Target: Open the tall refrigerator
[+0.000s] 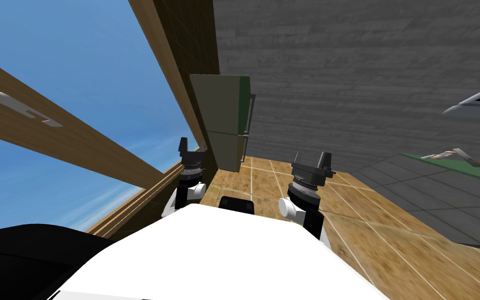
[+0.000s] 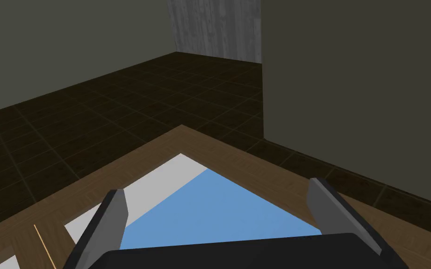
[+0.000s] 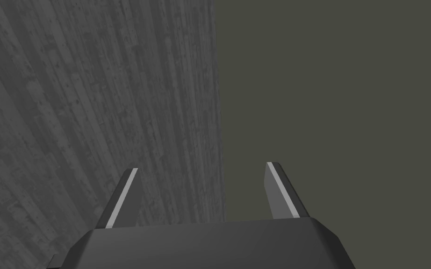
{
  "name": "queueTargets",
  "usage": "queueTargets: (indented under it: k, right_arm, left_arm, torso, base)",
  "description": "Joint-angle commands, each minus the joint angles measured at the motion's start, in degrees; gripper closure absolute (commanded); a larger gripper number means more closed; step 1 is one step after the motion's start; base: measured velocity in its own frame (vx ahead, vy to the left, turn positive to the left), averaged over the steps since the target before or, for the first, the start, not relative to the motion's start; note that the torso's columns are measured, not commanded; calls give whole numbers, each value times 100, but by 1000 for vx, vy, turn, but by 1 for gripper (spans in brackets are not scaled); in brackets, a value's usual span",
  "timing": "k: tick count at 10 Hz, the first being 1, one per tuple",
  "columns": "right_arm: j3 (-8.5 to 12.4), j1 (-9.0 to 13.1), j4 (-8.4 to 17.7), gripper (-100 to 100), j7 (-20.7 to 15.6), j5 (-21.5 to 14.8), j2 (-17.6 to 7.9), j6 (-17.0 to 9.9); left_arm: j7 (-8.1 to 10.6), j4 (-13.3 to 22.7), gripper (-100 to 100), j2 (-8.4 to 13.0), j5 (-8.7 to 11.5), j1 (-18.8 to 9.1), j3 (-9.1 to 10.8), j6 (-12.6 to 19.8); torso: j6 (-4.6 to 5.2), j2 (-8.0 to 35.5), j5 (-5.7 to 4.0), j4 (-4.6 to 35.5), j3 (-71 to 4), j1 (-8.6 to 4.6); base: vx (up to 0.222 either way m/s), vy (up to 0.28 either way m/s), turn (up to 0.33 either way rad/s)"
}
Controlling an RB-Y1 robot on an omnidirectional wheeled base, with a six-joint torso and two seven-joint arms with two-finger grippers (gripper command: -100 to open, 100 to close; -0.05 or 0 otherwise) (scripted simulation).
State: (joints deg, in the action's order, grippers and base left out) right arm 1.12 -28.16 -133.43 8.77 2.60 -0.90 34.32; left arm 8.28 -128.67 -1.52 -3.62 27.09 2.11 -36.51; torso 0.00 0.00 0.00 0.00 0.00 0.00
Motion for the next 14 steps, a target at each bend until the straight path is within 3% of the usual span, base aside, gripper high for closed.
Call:
queueTargets:
  k: [1, 9, 10, 11, 14]
  right_arm:
    - [0, 0, 0, 0, 0, 0, 0, 0]
    - [0, 0, -2, 0, 0, 0, 0, 1]
    - [0, 0, -2, 0, 0, 0, 0, 1]
    - [0, 0, 0, 0, 0, 0, 0, 0]
    - [0, -1, 1, 0, 0, 0, 0, 0]
  left_arm:
    - [0, 0, 0, 0, 0, 0, 0, 0]
    - [0, -2, 0, 0, 0, 0, 0, -1]
    - [0, -8, -100, 229, 3, -22, 3, 66]
    - [0, -16, -100, 384, 5, -44, 5, 136]
    - [0, -65, -100, 774, 19, -153, 18, 475]
  torso:
    - [0, 232, 0, 235, -467, 0]
    - [0, 3539, 0, 3537, -7073, 0]
    - [0, 3962, 0, 3960, -7919, 0]
    - [0, 4152, 0, 4148, -8315, 0]
    - [0, 4217, -1, 4224, -8462, -5]
  base:
    - [0, 0, 0]
    - [0, 0, 0]
    - [15, -5, -4]
    - [30, -15, -6]
    - [59, -29, -8]
